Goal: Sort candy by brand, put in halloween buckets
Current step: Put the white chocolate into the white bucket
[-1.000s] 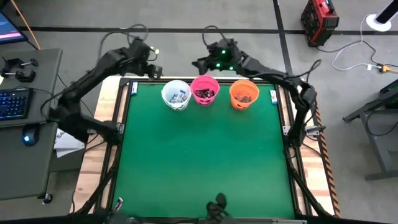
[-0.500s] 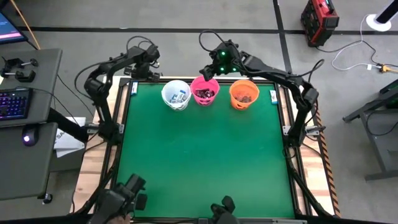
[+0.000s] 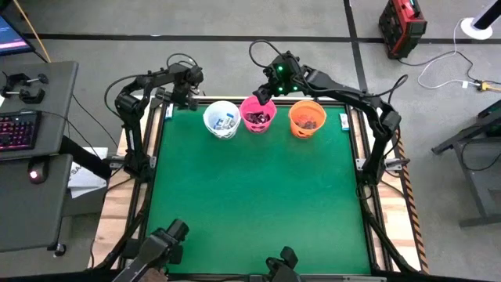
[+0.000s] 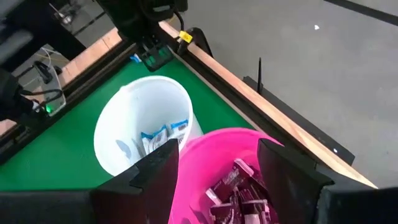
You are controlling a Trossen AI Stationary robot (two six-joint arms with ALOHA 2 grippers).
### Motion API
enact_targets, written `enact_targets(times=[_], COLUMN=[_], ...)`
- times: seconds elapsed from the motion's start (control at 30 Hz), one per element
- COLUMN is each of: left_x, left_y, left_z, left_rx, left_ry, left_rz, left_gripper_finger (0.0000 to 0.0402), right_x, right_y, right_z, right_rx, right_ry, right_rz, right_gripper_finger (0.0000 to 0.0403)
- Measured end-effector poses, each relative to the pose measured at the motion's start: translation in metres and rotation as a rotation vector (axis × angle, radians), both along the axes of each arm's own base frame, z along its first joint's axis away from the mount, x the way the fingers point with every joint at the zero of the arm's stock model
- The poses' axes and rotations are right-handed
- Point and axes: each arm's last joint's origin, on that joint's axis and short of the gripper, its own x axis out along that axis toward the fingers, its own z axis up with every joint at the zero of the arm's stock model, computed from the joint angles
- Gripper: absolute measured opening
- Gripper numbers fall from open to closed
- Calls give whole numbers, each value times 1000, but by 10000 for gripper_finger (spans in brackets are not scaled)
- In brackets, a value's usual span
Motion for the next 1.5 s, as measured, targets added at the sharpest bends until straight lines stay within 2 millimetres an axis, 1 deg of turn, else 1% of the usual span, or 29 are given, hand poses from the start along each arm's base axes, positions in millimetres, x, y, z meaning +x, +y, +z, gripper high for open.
enact_targets(times=[0.2, 0.37, 0.57, 0.7, 0.77, 0.8, 0.87, 0.93, 0.97, 1.0, 1.1, 1.23, 1.3, 1.37, 1.47, 1.5], left_x=[2, 3, 3, -3, -2, -2, -4, -6, -8, -8, -7, 0, 3, 5, 7, 11], left_y=[1, 0, 1, 5, 5, 5, 6, 7, 8, 9, 11, 17, 15, 13, -2, -8], left_z=[-9, -24, -41, -40, -41, -41, -42, -42, -42, -40, -32, -8, 13, 39, 76, 88], left_rx=[28, 4, -44, -64, -72, -81, -108, -129, -140, -144, -143, -69, -17, 70, 166, 205], left_ry=[82, 173, 185, 151, 145, 138, 111, 105, 99, 84, 33, -133, -165, -197, -240, -263], left_rz=[10, 0, 31, 32, 18, 9, -13, -26, -26, -21, -15, -8, -39, -62, -103, -123], left_gripper_finger=[177, 177, 176, 169, 150, 134, 87, 32, 18, 14, 10, 3, 0, 1, 1, 1], right_x=[-1, -2, -4, -4, -4, -4, -4, -4, -4, -4, -4, -4, -4, -3, -2, -2], right_y=[0, 1, 3, 4, 5, 5, 5, 5, 5, 5, 5, 5, 5, 5, 5, 5], right_z=[-1, -3, -6, -7, -7, -7, -7, -7, -7, -7, -7, -7, -7, -7, -5, -5], right_rx=[10, 23, 47, 47, 46, 48, 53, 53, 53, 55, 56, 54, 53, 52, 60, 67], right_ry=[14, 34, 65, 78, 79, 80, 78, 78, 79, 81, 84, 82, 80, 73, 51, 41], right_rz=[0, 0, -2, 7, 9, 9, 4, 4, 5, 5, 4, 3, 3, 7, 25, 28], right_gripper_finger=[211, 211, 211, 211, 211, 211, 211, 211, 211, 211, 211, 211, 211, 211, 211, 211])
